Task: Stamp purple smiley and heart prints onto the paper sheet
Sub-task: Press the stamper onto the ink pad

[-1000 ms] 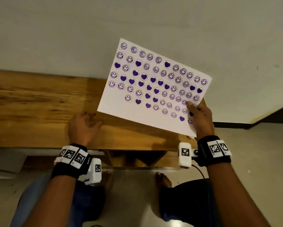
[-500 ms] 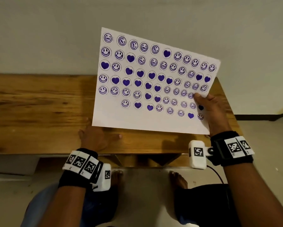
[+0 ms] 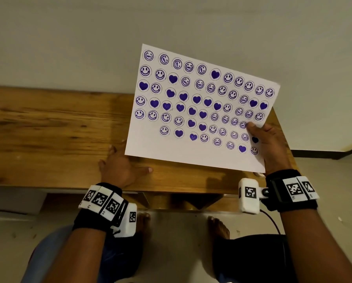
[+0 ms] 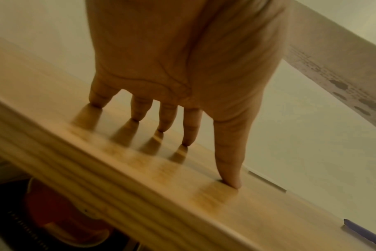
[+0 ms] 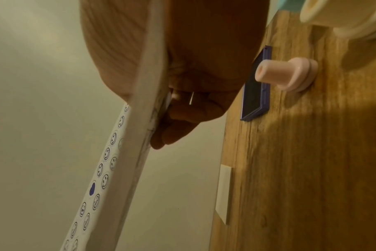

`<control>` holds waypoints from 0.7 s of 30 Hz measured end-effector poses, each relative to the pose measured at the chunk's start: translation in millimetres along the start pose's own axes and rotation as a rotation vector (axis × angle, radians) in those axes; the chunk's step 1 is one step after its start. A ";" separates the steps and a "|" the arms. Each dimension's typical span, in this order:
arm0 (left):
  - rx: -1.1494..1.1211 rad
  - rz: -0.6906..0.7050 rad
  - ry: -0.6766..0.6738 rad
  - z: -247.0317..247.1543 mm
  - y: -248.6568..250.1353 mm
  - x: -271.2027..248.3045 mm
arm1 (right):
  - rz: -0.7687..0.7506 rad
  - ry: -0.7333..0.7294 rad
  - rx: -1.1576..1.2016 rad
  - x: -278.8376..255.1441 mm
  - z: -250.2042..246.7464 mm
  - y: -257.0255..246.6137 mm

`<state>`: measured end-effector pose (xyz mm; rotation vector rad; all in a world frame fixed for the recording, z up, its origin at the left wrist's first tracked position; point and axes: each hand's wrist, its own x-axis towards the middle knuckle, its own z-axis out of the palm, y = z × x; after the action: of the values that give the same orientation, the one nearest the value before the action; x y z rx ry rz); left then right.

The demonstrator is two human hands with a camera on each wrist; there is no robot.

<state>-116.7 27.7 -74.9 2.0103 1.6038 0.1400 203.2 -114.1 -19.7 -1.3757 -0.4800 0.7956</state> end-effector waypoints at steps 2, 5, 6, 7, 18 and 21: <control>0.008 -0.002 -0.003 -1.7 3.0 -0.2 | -0.002 0.015 -0.022 -1.2 -0.9 -2.9; -0.015 0.033 0.001 -6.7 -2.1 4.0 | 0.013 0.034 -0.067 -3.4 -1.6 -8.3; -0.049 0.046 0.026 -8.3 -6.5 7.3 | 0.027 0.039 -0.082 -4.3 -2.3 -9.3; -0.108 0.049 0.061 -11.3 -8.9 8.7 | 0.040 0.042 -0.105 -5.3 -3.1 -10.0; -0.237 0.183 0.036 -3.2 3.5 5.5 | 0.205 0.034 -0.481 -17.9 12.8 41.1; 0.036 0.199 -0.028 1.8 -0.2 7.4 | 0.172 0.079 -0.497 -18.3 13.4 43.2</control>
<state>-114.1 33.9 -78.4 2.1872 1.3956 0.1576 172.0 -118.5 -57.1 -1.9226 -0.5236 0.7872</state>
